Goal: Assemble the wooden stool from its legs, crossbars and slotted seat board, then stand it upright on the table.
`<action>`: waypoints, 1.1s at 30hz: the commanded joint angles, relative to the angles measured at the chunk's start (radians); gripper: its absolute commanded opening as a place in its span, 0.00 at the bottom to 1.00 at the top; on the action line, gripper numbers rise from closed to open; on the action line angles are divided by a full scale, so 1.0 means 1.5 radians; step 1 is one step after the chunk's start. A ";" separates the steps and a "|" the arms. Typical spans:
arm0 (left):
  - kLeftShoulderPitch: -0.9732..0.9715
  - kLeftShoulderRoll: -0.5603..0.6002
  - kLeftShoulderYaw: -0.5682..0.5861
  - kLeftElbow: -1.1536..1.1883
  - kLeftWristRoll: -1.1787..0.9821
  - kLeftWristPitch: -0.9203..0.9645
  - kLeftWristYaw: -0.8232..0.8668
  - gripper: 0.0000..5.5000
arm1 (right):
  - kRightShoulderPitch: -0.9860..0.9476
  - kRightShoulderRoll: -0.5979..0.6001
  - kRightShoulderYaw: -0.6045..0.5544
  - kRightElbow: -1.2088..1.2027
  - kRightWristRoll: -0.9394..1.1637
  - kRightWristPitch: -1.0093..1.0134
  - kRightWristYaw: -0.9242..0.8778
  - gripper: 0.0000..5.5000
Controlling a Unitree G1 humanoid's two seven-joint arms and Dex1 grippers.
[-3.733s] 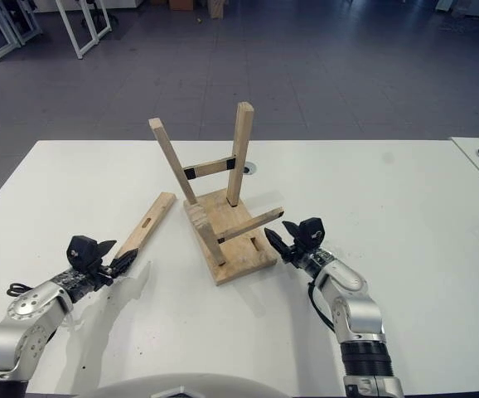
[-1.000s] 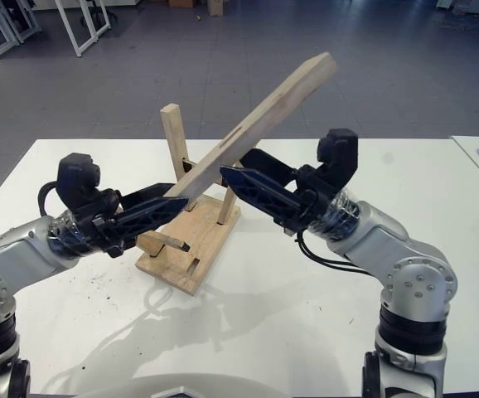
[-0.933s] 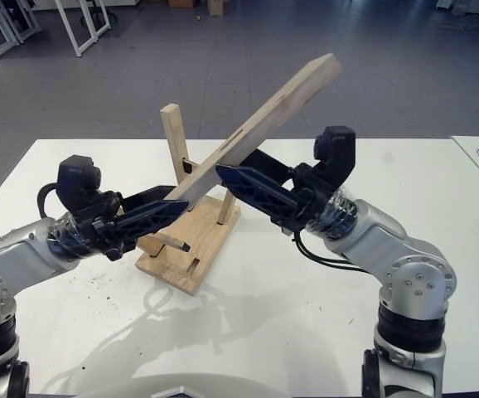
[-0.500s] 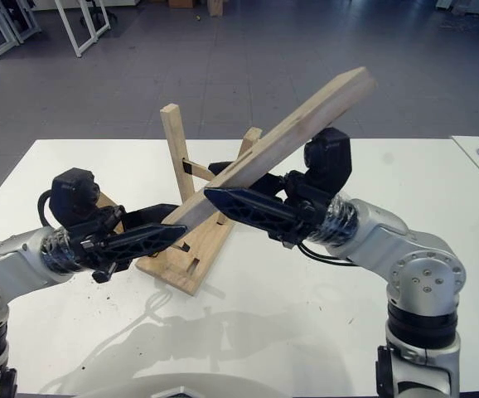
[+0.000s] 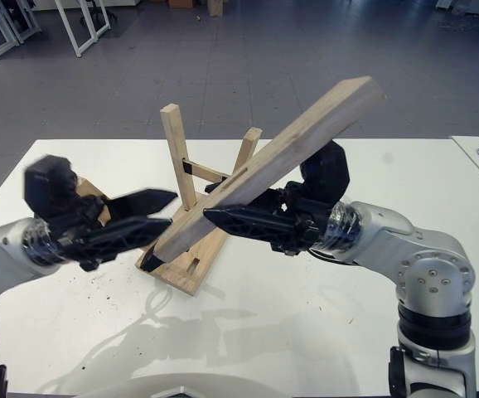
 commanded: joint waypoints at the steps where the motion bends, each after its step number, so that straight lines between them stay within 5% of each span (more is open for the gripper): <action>1: -0.074 0.019 0.102 0.080 -0.066 -0.053 0.043 0.58 | -0.012 0.005 -0.010 0.013 -0.036 -0.020 -0.029 0.37; 9: -0.137 0.091 0.214 0.315 0.130 -0.149 0.073 0.58 | 0.045 -0.025 -0.006 0.044 -0.253 -0.080 -0.067 0.37; 15: 0.014 0.079 0.077 0.420 0.517 -0.314 -0.007 0.58 | 0.120 -0.034 0.117 0.011 -0.465 -0.131 -0.024 0.37; 21: 0.132 0.043 -0.074 0.480 0.814 -0.405 0.050 0.58 | 0.152 0.003 0.201 -0.004 -0.565 -0.159 -0.018 0.37; 33: 0.166 -0.058 -0.156 0.447 0.931 -0.368 0.070 0.58 | 0.138 0.061 0.254 -0.030 -0.617 -0.161 -0.002 0.37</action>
